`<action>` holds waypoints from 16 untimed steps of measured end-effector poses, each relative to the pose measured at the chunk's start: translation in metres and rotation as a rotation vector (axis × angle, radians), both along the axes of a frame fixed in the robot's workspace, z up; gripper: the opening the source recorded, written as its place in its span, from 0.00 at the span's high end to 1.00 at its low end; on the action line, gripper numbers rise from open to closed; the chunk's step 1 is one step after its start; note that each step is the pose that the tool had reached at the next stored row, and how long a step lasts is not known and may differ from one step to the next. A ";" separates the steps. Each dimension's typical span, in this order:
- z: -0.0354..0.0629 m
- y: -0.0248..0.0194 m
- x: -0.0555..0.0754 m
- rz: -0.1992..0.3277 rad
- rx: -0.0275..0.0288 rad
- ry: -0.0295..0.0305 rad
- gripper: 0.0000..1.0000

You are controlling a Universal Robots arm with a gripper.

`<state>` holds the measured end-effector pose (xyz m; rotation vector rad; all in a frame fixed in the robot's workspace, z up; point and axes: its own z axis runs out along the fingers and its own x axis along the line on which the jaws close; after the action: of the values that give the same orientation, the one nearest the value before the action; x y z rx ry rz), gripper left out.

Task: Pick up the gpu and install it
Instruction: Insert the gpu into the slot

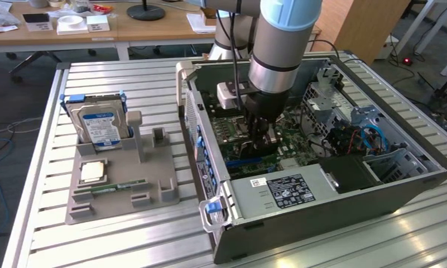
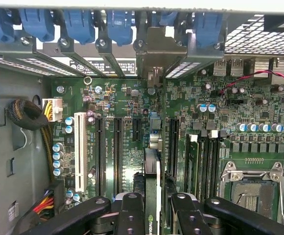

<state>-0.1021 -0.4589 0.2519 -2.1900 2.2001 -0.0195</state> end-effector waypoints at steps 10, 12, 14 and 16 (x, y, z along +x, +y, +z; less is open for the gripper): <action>-0.0006 0.0000 0.000 0.000 0.0000 0.0000 0.74; -0.0014 0.0001 0.000 0.000 0.0005 -0.0002 0.74; -0.0018 0.0000 0.000 0.000 0.0000 0.0000 0.74; -0.0020 0.0000 0.000 0.000 -0.0001 0.0001 0.74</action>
<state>-0.1022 -0.4589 0.2498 -2.1901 2.2002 -0.0196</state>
